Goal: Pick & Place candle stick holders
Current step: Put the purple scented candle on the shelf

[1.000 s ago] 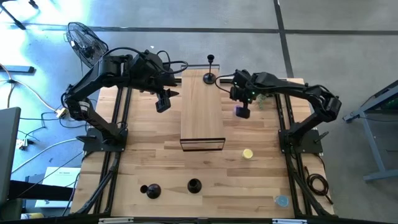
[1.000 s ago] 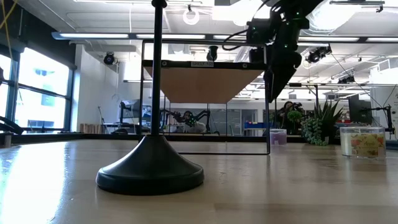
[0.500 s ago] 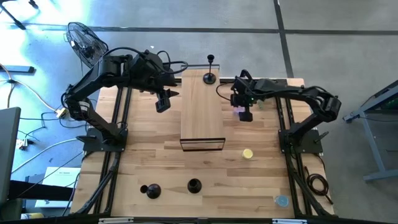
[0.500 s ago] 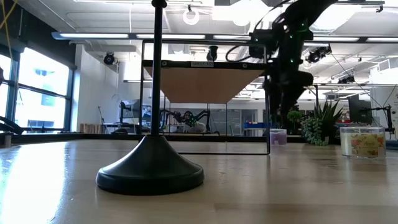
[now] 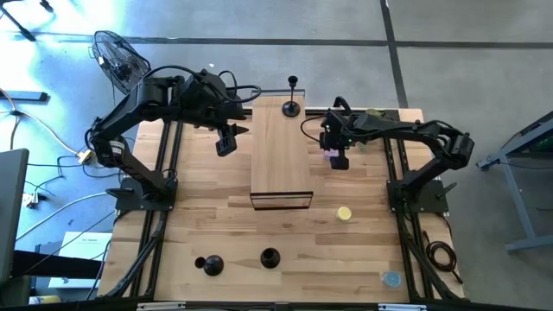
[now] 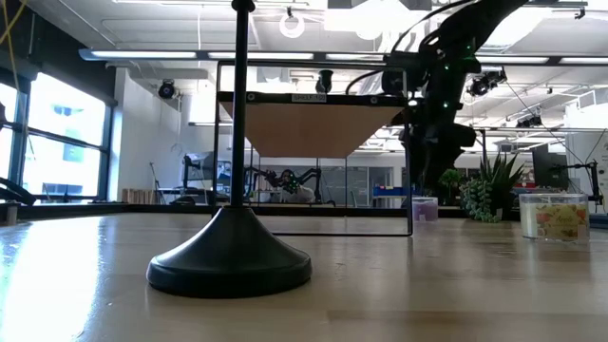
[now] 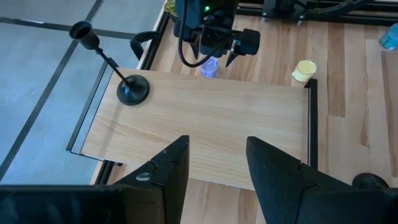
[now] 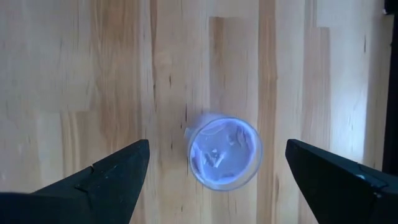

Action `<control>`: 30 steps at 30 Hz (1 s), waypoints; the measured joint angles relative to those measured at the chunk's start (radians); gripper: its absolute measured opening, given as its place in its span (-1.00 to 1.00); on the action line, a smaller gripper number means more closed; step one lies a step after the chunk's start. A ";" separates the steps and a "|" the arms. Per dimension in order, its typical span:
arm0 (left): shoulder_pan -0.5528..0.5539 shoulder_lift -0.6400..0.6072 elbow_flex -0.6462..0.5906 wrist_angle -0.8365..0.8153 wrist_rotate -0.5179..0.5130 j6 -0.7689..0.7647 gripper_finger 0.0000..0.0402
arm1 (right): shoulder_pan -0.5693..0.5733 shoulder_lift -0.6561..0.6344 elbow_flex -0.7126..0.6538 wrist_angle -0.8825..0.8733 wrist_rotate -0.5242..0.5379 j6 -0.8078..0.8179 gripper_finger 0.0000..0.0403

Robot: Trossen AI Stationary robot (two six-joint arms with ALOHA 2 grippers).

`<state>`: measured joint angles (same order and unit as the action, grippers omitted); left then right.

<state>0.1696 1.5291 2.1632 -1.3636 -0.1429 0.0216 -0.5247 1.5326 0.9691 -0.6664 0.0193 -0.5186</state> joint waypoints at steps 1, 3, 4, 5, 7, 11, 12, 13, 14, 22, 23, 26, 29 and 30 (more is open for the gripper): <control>0.000 0.000 0.000 0.000 0.000 0.000 -0.22 | 0.000 0.000 0.000 0.001 0.000 -0.004 0.84; 0.000 0.000 0.000 0.000 0.000 0.000 -0.22 | 0.000 0.000 0.000 0.003 0.000 -0.006 0.84; 0.000 0.000 0.000 0.000 0.000 0.000 -0.22 | 0.000 0.000 -0.001 0.002 -0.001 -0.006 0.84; 0.000 0.000 0.000 0.000 0.000 0.000 -0.22 | 0.000 0.000 -0.001 0.002 -0.002 -0.006 0.84; 0.000 0.000 0.000 0.000 0.000 0.000 -0.22 | -0.001 0.000 -0.001 0.002 -0.003 -0.004 0.84; 0.000 0.000 0.000 0.000 0.000 0.000 -0.22 | -0.001 0.000 -0.002 -0.001 -0.025 -0.001 0.84; 0.000 0.000 0.000 0.000 0.000 0.000 -0.22 | -0.002 0.000 -0.002 -0.001 -0.030 -0.001 0.84; 0.000 0.000 0.000 0.000 0.000 0.000 -0.22 | -0.005 0.000 -0.002 -0.001 -0.033 -0.001 0.84; 0.000 0.000 0.000 0.000 0.000 0.000 -0.22 | -0.008 0.000 -0.002 -0.001 -0.042 0.000 0.84; 0.000 0.000 0.000 0.000 0.000 0.000 -0.22 | -0.062 0.000 -0.002 -0.001 -0.074 -0.001 0.84; 0.000 0.000 0.000 0.000 0.000 0.000 -0.22 | -0.066 0.000 -0.002 -0.001 -0.084 -0.003 0.84; 0.000 0.000 0.000 0.000 0.000 0.000 -0.22 | -0.071 0.012 -0.002 -0.003 -0.110 -0.004 0.84; 0.000 0.000 0.000 0.000 0.000 0.000 -0.22 | -0.071 0.037 -0.002 -0.011 -0.106 -0.005 0.84; 0.000 0.000 0.000 0.000 0.000 0.000 -0.22 | -0.070 0.048 -0.002 -0.011 -0.099 -0.005 0.84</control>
<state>0.1696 1.5291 2.1632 -1.3632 -0.1429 0.0216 -0.5942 1.5809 0.9672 -0.6770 -0.0802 -0.5236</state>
